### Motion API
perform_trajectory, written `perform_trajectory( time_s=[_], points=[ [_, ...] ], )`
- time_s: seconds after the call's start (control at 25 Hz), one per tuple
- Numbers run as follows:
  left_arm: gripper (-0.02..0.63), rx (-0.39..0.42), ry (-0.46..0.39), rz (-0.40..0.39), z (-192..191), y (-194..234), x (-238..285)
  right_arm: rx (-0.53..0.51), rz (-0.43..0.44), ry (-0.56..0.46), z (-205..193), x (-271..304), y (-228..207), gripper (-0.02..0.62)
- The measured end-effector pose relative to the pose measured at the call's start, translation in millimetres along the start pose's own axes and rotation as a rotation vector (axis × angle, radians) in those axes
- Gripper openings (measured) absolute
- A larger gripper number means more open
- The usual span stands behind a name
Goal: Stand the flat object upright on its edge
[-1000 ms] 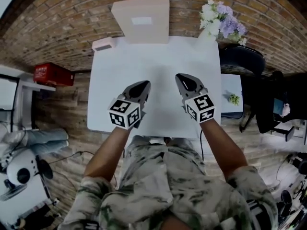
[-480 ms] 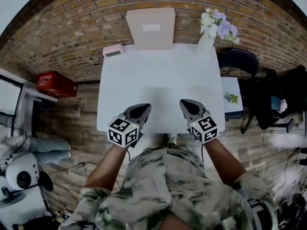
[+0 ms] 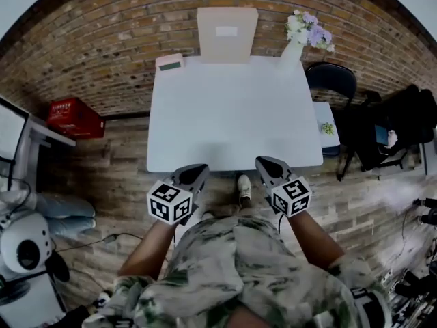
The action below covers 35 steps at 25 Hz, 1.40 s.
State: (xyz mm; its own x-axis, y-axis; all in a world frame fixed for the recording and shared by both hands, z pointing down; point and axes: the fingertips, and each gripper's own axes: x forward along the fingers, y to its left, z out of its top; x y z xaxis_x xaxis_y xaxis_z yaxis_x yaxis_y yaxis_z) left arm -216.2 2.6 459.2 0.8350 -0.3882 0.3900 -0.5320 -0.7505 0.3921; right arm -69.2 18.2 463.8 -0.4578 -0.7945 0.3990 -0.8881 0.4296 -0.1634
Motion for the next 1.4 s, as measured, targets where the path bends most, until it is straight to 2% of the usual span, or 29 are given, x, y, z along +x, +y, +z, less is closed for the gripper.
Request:
perform_trajectory(
  time_s=[0.2,0.48,0.72,1.0,1.4],
  points=[
    [0.025,0.008,0.002,-0.017,-22.8,-9.4,-38.6,-0.007,-0.006,0.007,-15.1,-20.3,46.6,0.021],
    [0.025,0.057,0.035,-0.043,-45.7,-16.5,-67.3,-0.013,-0.028,0.003,-26.9,-33.8,84.1,0.021],
    [0.025,0.075,0.051,-0.042,-63.7,-18.1,-91.4,-0.027,0.0,0.031,-37.5,-38.7,118.6,0.021],
    [0.025,0.038,0.022,-0.048,-71.4,-13.1,-114.6,-0.033,-0.003,0.041,-43.0,-37.3,132.0,0.021],
    [0.025,0.031,-0.001,-0.024,-75.2,-5.7,-136.7,-0.066,0.011,0.044,-35.2,-32.2,145.1,0.02]
  ],
)
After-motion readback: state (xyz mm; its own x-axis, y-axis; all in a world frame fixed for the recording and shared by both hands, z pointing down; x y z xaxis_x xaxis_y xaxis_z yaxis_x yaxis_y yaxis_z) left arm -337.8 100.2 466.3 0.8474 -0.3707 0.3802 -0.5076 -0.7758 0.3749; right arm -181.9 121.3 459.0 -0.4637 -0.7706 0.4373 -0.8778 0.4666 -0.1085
